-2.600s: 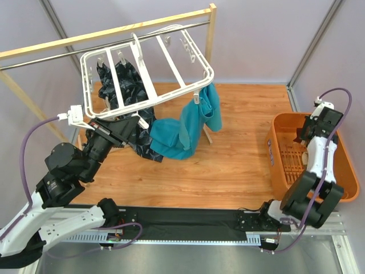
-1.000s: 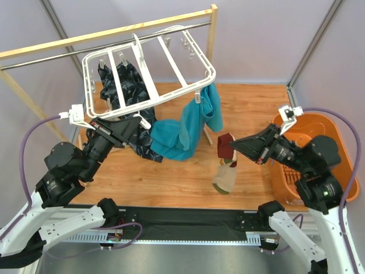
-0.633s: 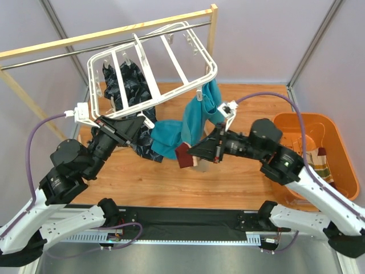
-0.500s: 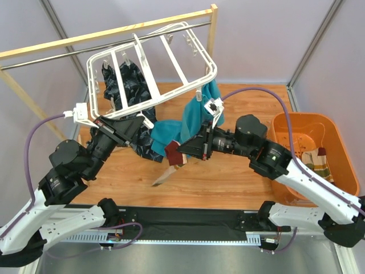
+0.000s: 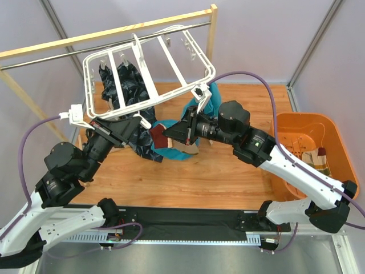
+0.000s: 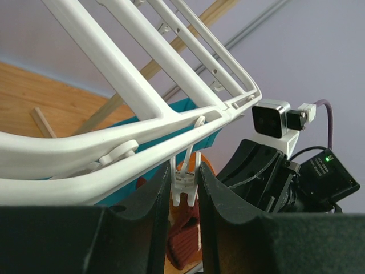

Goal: Clip the socks to the hanger
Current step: Clamp the sock onto the hanger.

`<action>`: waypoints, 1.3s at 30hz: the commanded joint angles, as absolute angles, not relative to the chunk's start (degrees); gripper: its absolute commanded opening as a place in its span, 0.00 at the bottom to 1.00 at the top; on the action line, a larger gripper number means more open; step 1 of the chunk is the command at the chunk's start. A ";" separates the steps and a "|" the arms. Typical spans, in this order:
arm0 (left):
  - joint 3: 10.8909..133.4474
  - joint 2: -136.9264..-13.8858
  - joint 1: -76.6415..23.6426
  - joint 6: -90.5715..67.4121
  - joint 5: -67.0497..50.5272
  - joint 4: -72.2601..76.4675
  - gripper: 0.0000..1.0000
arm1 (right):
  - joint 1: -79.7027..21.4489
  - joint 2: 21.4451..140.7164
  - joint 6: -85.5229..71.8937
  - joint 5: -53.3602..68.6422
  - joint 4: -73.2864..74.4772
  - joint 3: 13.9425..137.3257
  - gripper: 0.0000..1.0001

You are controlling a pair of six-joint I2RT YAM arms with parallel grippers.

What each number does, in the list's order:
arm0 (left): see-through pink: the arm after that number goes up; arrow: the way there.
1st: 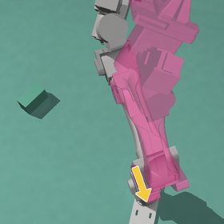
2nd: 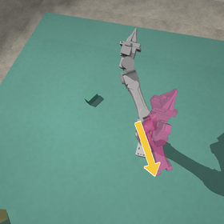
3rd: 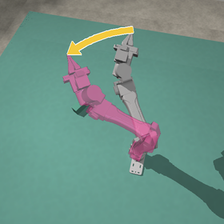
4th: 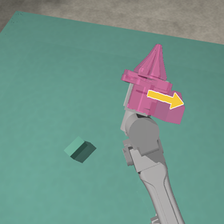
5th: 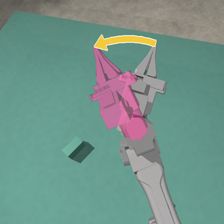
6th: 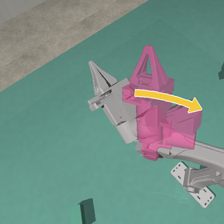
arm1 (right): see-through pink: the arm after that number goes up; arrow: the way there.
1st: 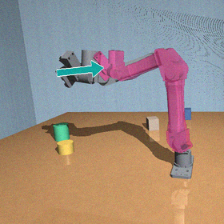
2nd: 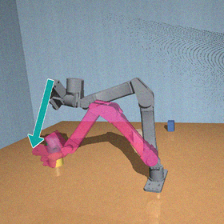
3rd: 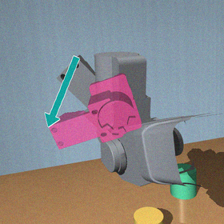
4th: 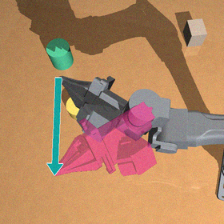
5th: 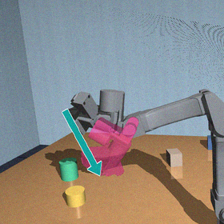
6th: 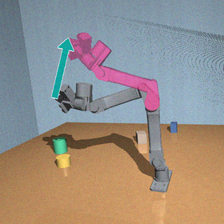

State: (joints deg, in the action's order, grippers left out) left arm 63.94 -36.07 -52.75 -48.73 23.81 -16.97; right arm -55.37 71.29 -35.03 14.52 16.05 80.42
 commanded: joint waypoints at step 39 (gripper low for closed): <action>62.93 -35.25 -53.09 -49.75 20.30 -18.90 0.00 | -55.63 68.47 -38.04 3.96 12.65 80.25 0.00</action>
State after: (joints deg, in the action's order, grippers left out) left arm 63.66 -35.81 -52.75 -49.21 22.79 -16.99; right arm -55.37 71.46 -35.83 7.66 15.49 81.12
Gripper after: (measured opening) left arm 0.297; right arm 0.014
